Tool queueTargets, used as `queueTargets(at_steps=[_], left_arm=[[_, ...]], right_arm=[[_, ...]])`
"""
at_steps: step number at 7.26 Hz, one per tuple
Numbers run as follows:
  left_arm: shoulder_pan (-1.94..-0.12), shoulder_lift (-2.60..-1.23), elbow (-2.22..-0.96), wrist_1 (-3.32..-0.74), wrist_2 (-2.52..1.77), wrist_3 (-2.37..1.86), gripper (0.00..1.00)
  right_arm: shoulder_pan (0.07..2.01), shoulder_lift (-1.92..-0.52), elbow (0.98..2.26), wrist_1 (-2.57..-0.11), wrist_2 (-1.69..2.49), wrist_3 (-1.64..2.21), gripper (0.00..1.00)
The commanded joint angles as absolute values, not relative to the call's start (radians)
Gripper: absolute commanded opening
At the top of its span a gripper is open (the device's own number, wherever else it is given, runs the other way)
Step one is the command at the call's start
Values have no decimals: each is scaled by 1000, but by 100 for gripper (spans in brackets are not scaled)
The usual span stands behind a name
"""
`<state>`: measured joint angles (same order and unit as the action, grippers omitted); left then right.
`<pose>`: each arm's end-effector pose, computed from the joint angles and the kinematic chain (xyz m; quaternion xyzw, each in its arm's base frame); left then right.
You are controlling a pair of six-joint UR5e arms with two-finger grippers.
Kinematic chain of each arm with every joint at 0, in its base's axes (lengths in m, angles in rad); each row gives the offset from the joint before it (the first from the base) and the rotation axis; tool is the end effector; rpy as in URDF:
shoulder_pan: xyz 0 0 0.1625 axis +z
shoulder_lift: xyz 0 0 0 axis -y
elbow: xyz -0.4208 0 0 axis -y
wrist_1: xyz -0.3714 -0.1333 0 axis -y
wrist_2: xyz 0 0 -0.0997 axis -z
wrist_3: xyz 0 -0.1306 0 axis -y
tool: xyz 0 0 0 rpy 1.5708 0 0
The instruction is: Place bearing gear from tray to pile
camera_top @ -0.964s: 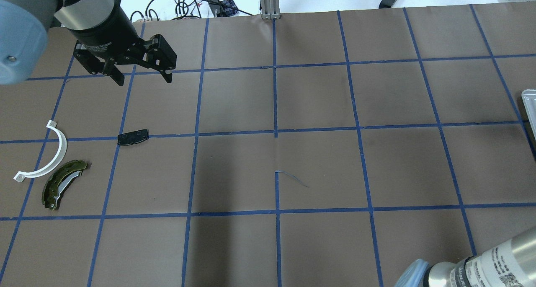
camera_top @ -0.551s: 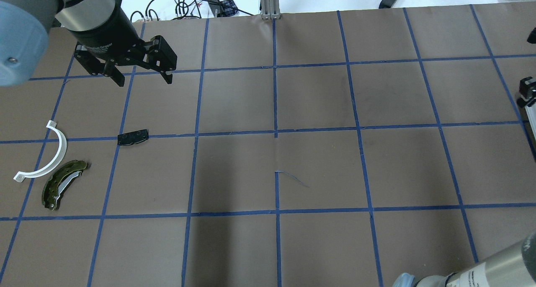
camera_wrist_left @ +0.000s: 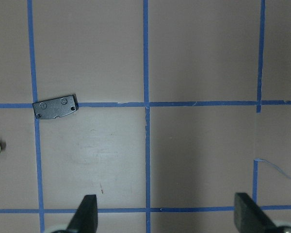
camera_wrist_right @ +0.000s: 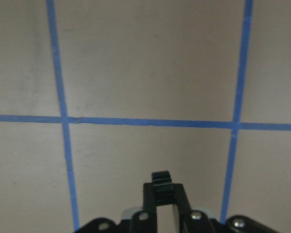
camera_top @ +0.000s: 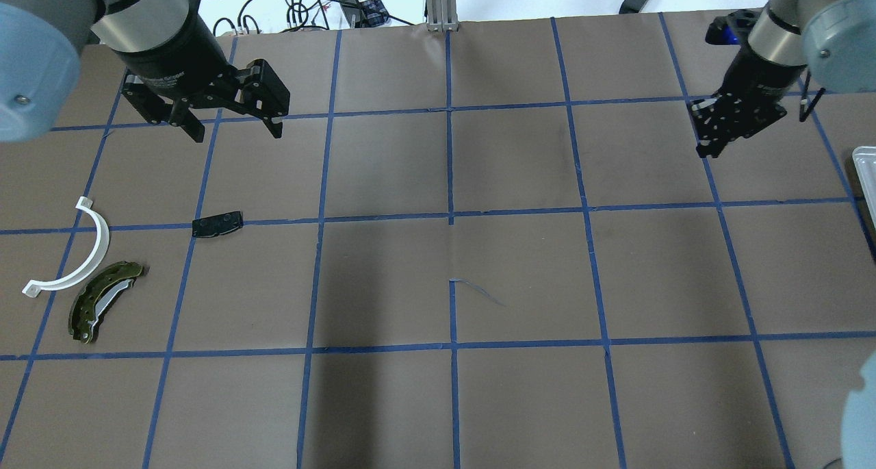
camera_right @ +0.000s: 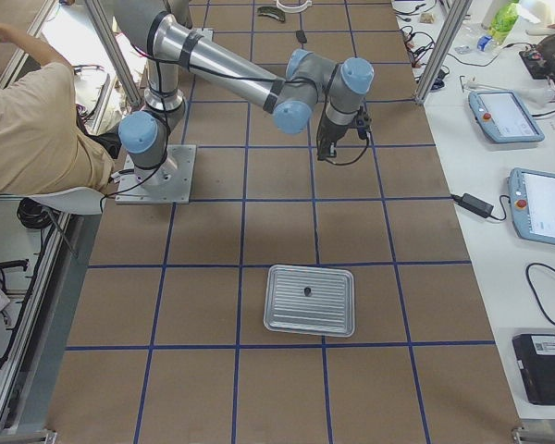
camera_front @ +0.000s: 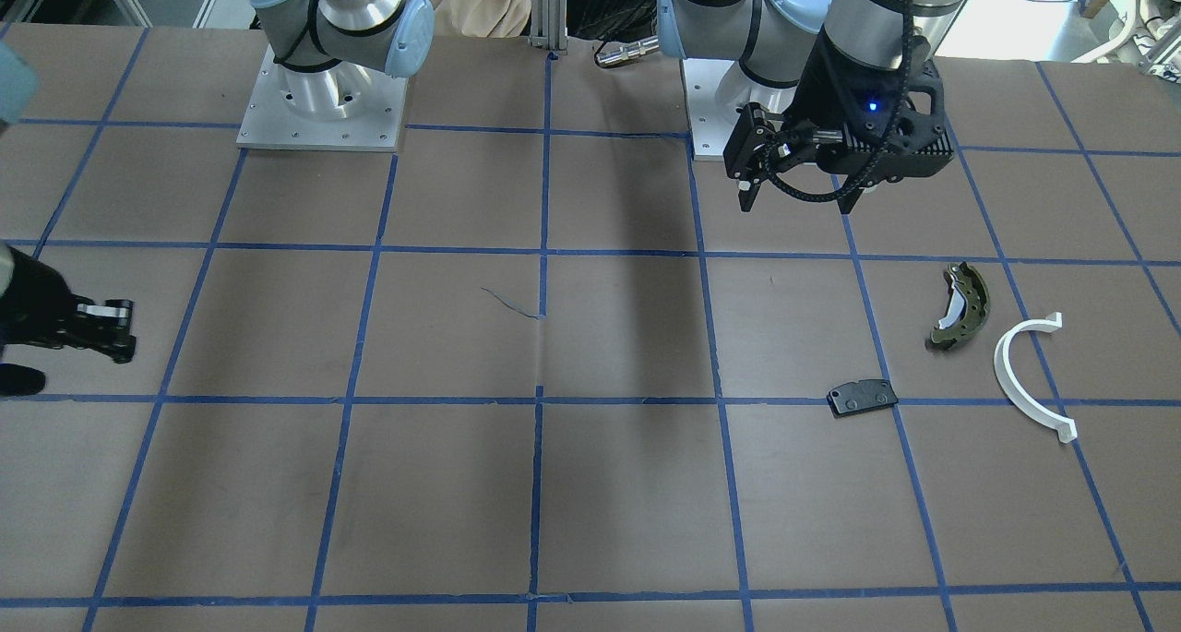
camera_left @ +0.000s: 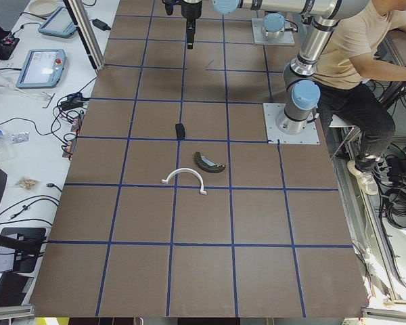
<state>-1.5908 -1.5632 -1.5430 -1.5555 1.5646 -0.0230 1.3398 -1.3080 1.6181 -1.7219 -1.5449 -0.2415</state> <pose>-0.1436 -0.4714 0.4711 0.0014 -0.9997 0.0253 0.0036 0.0092 -0.5577 0.3108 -0.0042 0.9967 0.0742 0.0311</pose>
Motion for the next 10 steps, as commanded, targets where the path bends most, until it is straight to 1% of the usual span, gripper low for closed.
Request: queueTargets(at_steps=[1,2,3,6,7,10], left_arm=[[-1591,-1562,-1545,-1555,1565,-23,100],[-1591,-1562,-1545,-1555,1565,-23,100],[-1591,-1562,-1545,-1555,1565,-23,100],[-1591,-1562,-1546,-1555,1565,-23,100],[-1591,-1562,-1546,-1555,1565,-23,100],[-1591,-1562,-1546,-1555,1565,-23,100]], right_arm=[[1532,-1313,1660,-1749,-1488,28,0],[1616,-1298,1678,-1787,-1482,184,0],[1697,-1272,1698,-1904,-1471,265,0],[1869,-1191,1703,-2061,-1442,524,0],[1931,-1152,1701,-2103,-1442,581,0],[2014,-1079,1697,-2129,-1439,609,0]])
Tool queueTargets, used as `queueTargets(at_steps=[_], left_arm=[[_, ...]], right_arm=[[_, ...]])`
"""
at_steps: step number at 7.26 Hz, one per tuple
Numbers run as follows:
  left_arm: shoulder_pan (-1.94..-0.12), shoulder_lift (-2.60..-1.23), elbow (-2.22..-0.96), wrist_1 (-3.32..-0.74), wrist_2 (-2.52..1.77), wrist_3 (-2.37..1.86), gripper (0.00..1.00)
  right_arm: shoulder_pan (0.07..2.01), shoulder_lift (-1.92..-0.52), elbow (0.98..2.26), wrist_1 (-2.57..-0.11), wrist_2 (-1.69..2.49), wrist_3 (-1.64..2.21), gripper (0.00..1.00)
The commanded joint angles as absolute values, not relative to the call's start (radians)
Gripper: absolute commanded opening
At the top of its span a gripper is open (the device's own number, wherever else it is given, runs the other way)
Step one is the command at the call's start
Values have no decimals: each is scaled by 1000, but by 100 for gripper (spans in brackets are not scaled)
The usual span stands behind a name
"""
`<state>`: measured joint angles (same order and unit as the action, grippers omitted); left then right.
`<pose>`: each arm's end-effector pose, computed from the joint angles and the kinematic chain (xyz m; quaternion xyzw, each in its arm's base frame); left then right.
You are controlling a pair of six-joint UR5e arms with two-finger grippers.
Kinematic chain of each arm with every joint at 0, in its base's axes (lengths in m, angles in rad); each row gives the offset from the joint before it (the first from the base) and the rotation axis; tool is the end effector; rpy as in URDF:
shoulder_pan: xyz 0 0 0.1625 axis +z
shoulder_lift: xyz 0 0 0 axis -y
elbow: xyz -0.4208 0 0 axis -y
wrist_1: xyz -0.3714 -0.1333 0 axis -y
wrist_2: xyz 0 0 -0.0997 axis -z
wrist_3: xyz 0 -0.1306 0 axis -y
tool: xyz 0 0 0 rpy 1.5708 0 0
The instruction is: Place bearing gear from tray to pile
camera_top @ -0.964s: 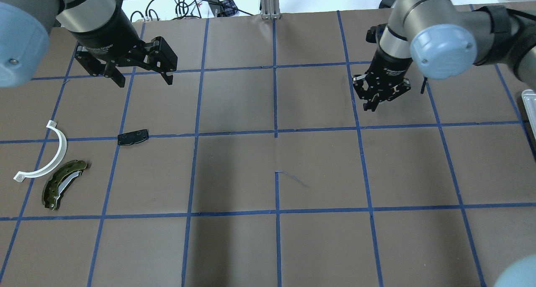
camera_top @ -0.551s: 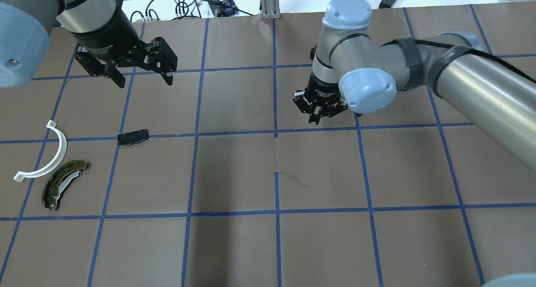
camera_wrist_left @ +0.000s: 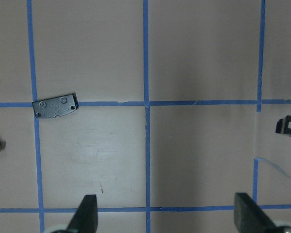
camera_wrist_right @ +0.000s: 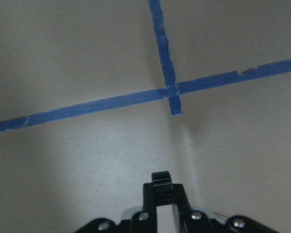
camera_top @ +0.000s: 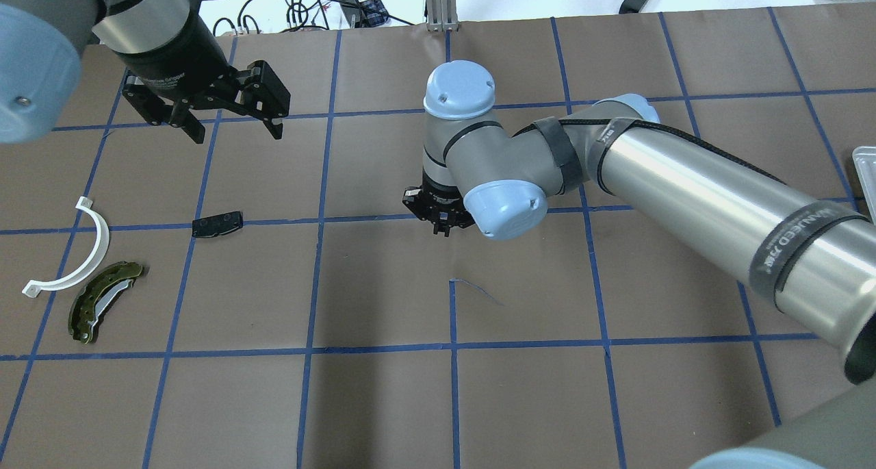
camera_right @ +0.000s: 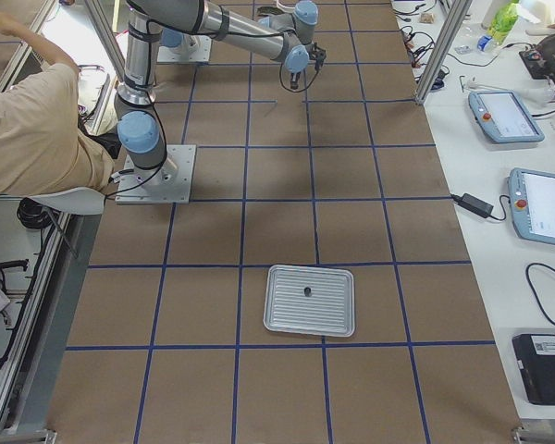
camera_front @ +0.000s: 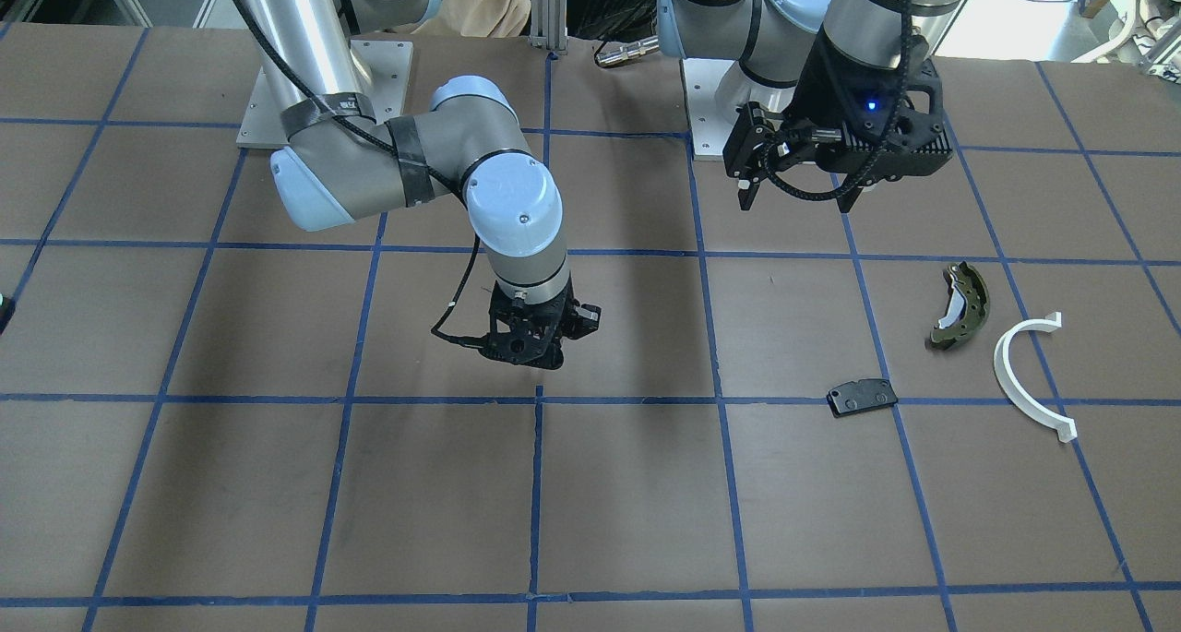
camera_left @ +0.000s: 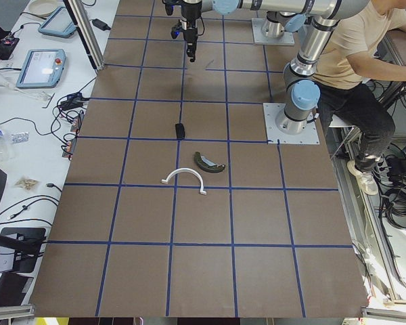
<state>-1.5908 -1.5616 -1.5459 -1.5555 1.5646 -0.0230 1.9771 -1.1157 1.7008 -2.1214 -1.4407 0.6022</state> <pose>-0.1436 -0.4706 0.4704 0.0014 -0.9997 0.0246 0.0036 0.3711 -0.4824 0.2025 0.0987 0.9928 0.0465 0.0486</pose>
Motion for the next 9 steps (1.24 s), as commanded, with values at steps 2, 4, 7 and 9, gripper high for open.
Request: queueTargets(at_steps=[2,4,7,9], left_arm=[[-1591,-1562,-1548,-1555,1565,-23,100],[-1597,-1563,-1552,-1554,1568,-25,100],[-1598,-1563,-1554,-1552,1566,-25,100],[-1588,-1565,-1546,-1543,1546,-14,100]], right_arm=[[2043,-1065,1701,-2203,-1386,659,0],[2045,-1048,1703,-2224,-1371,673,34],[2025,-1066,1703,-2205,-1397,657,80],[1959,-1147,1703,-2095,-1440,590,80]])
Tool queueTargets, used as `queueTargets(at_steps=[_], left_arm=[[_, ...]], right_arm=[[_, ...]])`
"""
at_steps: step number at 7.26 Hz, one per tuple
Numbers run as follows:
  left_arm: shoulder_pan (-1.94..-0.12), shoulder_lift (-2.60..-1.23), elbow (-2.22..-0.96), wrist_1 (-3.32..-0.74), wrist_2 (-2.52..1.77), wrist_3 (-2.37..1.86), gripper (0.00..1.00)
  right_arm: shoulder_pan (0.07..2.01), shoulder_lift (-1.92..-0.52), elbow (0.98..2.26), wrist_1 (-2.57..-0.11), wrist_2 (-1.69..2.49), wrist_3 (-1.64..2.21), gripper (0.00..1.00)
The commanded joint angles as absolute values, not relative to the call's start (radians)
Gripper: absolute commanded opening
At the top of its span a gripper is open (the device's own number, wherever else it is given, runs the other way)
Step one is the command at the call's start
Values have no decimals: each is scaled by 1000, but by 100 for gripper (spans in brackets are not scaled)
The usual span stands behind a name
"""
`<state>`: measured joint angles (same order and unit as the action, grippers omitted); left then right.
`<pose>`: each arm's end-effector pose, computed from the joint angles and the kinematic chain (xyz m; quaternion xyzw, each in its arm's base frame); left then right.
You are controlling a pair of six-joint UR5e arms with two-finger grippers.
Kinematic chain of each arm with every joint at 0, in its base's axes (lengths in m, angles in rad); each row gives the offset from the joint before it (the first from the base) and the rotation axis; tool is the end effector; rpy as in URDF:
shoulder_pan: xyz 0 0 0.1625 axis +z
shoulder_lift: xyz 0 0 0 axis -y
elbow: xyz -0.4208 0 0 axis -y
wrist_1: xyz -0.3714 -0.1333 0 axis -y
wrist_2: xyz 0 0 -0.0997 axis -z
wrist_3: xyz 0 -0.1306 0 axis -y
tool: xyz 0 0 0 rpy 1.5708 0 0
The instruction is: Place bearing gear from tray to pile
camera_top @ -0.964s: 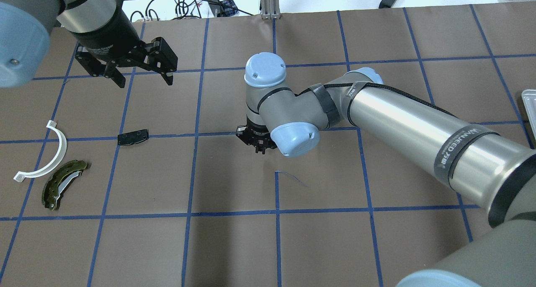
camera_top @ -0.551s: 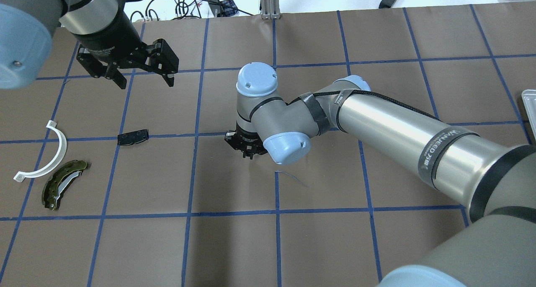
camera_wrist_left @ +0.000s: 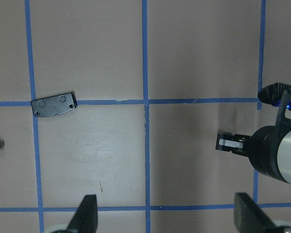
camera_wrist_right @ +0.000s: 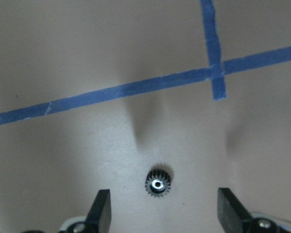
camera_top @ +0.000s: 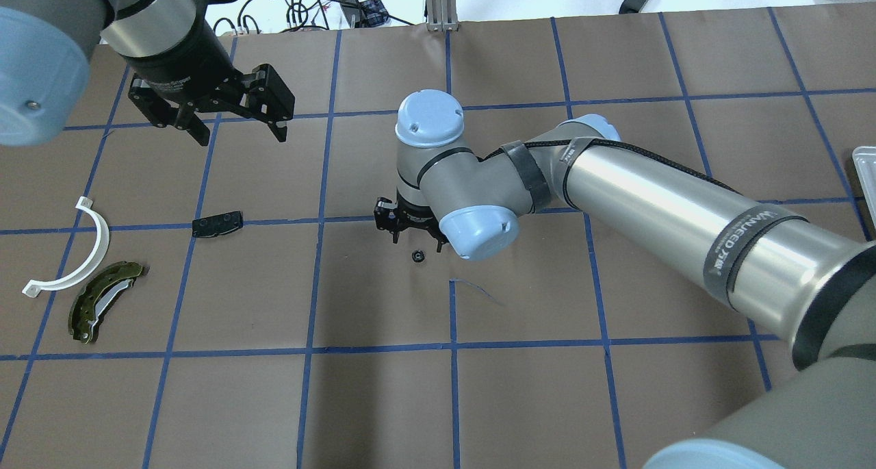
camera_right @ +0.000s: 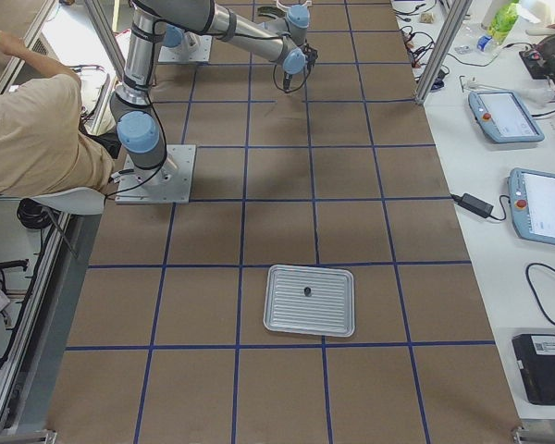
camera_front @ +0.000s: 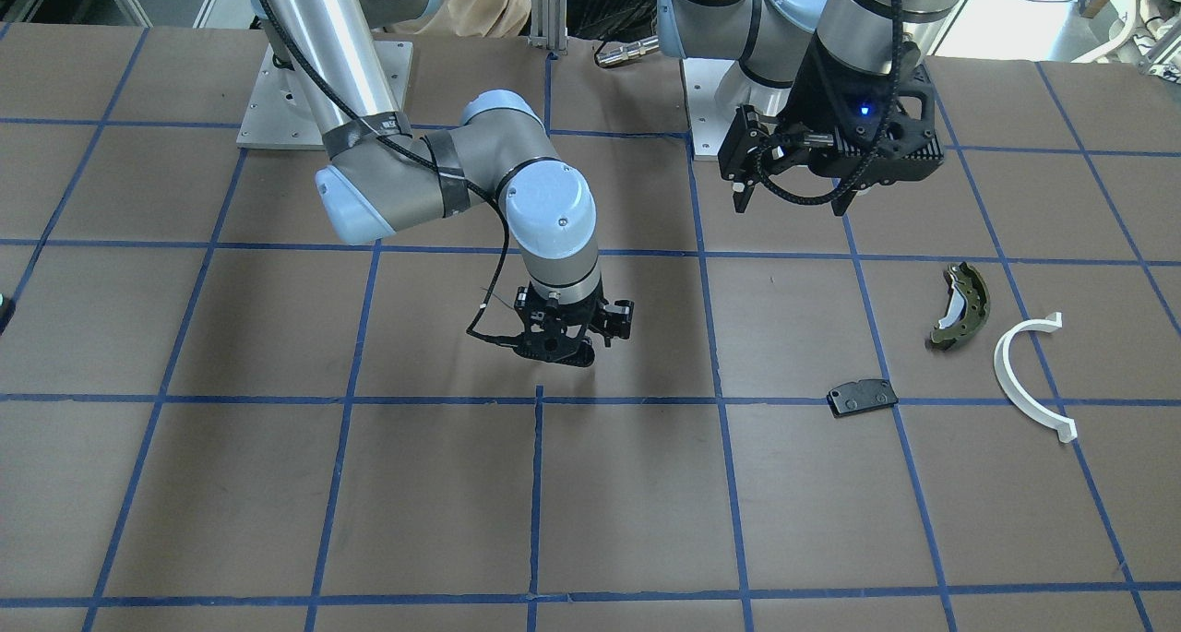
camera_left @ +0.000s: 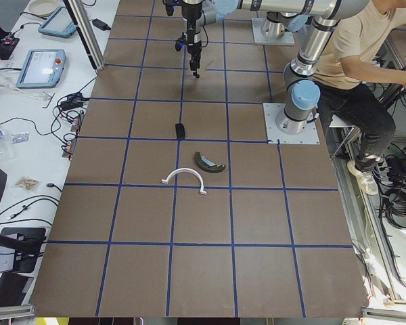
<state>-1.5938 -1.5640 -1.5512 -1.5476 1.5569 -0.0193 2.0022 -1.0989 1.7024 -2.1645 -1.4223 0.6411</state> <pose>-0.1460 -0.4712 0.4676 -0.0020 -0.9997 0.0246 0.0075 0.3876 -0.4771 0.1964 0.1047 0.9917 0.0421 0.0613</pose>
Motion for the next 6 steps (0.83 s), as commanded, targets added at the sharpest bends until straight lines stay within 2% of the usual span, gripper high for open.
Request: queueTargets(at_steps=[1,2,3,5,6], left_arm=[[-1586,-1575,-1560,-1543,1508,-11,100],[-1585,-1591,-1578,-1534,1506,-3,100],[-1586,-1621,-1619,-1517,1508,-5,100],[-1592,-1711,-1791,-1249,1500,-91,100],[-1621,-1764,-1831,-1142,1497,-180,100]], right_arm=[[1889,-1199,1704,-1998,-1448,495,80],[1806,-1260,1704,-1915,-1500,369,80],[1714,-1314,1704,-1848,-1517,227,89],[1520,-1371,1704,-1809,-1560,-34,91],[1414,-1373,1704,-1810,-1559,-154,91]])
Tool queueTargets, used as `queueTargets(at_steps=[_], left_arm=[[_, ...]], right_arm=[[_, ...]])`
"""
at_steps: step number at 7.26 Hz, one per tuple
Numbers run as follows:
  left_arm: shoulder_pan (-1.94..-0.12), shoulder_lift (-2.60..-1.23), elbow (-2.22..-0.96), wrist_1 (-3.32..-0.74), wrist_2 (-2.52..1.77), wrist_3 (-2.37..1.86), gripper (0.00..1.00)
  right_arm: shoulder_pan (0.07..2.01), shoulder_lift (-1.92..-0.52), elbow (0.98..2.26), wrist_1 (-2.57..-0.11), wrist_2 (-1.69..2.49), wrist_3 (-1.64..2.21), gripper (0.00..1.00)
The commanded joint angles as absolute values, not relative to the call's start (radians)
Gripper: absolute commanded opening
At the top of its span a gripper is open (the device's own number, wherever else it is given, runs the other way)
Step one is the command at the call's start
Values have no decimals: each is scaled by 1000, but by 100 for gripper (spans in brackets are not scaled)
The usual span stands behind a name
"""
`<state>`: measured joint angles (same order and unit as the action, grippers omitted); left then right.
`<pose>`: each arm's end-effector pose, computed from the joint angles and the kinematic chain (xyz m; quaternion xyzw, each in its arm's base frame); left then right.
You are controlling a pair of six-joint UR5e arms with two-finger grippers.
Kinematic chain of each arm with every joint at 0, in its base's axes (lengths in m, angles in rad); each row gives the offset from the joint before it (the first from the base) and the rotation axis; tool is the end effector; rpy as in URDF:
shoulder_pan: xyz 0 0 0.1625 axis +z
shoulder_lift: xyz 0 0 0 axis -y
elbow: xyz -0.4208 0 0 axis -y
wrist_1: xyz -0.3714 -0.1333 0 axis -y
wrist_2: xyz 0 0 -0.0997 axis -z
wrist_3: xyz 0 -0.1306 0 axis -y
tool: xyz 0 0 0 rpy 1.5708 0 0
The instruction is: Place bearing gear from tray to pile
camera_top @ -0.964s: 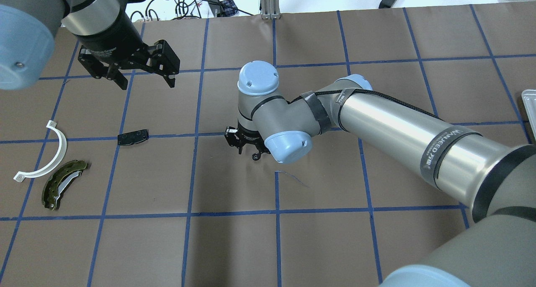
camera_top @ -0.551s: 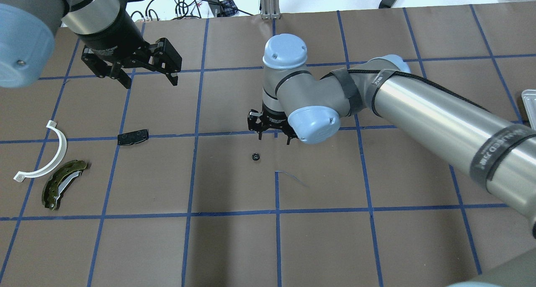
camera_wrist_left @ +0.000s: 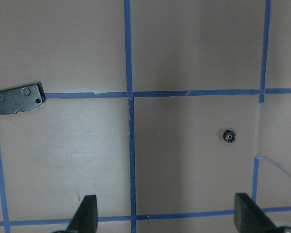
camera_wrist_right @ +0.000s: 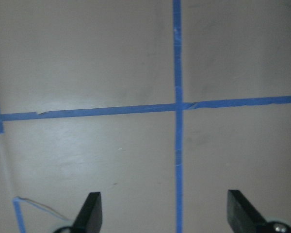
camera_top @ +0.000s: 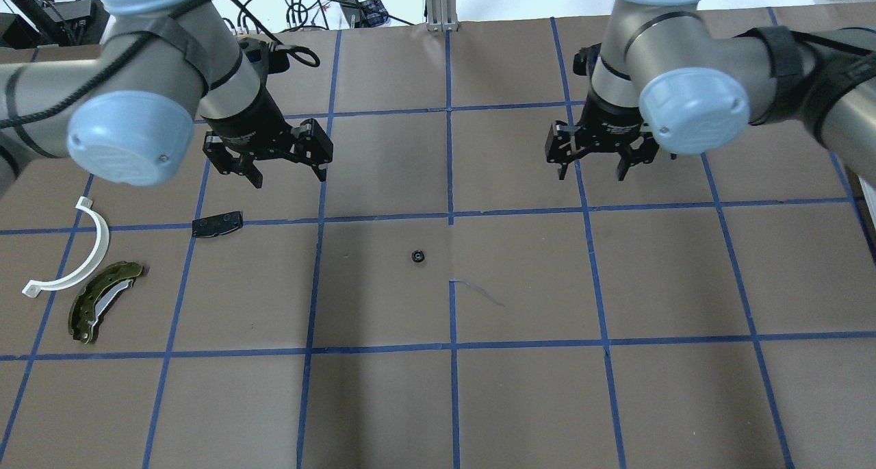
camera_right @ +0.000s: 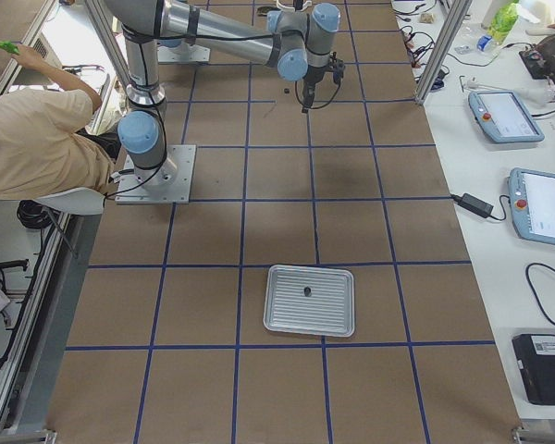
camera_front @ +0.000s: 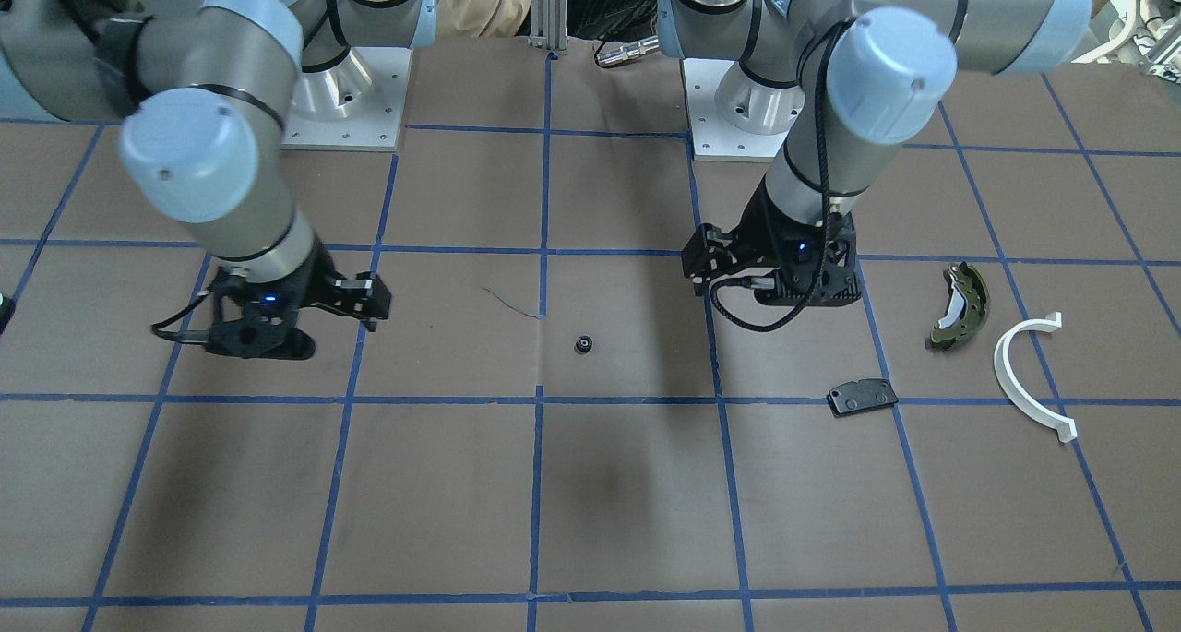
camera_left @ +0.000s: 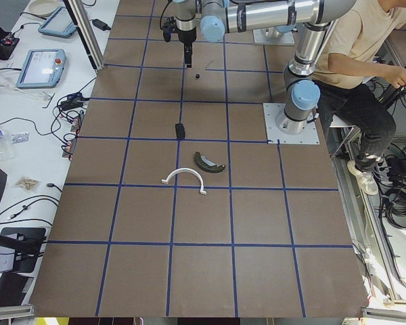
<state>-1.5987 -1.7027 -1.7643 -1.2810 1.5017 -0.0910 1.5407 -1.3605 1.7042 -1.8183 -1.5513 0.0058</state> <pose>-0.1563 -0.4981 0.3272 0.0321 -0.9987 -0.0198 0.0334 0.1200 -0.5281 0.3093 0.0184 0.9986 0.0480 0.0103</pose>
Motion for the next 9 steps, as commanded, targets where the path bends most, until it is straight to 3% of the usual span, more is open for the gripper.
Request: queueTargets(at_steps=[1,5,9], left_arm=[[-1694,-1807,-1832,-1106,1490,-254,100],[-1859,-1966,-1850,-916,1497,-414,100],[-1899,-1994,-1902,-873,1503,-402,100]], right_arm=[[1305,-1373,1704,-1813,-1557,-299,91],[921,-1353,1684,-1835,-1574,-861,91],[760,-1180,1626,-2023,-1603,-1160,87]])
